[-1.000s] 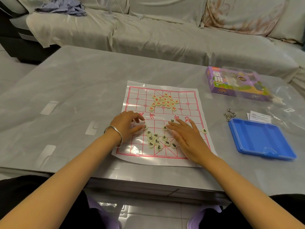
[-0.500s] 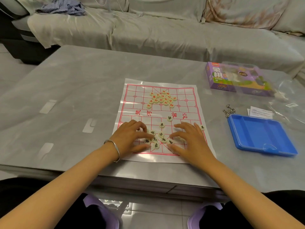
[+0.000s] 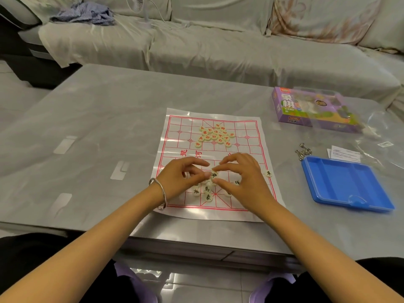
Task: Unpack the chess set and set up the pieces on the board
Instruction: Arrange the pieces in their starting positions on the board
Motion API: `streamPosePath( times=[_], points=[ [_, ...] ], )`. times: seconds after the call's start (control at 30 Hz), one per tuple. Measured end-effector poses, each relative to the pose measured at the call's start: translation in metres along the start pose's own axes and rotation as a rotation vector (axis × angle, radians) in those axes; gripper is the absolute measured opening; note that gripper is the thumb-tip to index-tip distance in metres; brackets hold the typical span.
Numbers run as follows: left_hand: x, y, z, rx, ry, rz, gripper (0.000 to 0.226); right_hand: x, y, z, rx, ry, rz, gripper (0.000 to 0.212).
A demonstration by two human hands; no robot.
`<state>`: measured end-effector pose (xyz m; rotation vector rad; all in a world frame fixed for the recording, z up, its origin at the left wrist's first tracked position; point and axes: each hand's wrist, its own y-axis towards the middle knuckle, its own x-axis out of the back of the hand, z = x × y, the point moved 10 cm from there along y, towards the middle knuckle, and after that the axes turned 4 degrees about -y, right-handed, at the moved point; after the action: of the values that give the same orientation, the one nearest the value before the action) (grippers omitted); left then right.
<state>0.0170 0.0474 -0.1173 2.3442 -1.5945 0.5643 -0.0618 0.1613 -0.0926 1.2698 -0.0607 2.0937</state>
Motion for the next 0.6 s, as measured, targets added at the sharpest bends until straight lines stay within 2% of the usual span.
streamPosePath(
  times=[0.1, 0.27, 0.47, 0.6],
  points=[
    [0.013, 0.001, 0.01, 0.086, -0.134, -0.015, 0.029, -0.009, 0.013, 0.019, 0.052, -0.018, 0.019, 0.026],
    [0.039, -0.003, 0.028, 0.164, -0.19, -0.072, 0.027, -0.029, 0.029, 0.037, 0.083, -0.035, 0.134, 0.038],
    [0.089, -0.01, 0.061, 0.235, -0.147, -0.321, 0.028, -0.022, 0.05, -0.03, -0.255, -0.122, 0.171, 0.035],
    [0.088, -0.009, 0.073, 0.244, -0.07, -0.298, 0.021, -0.034, 0.047, -0.044, -0.28, -0.164, 0.279, 0.032]
  ],
)
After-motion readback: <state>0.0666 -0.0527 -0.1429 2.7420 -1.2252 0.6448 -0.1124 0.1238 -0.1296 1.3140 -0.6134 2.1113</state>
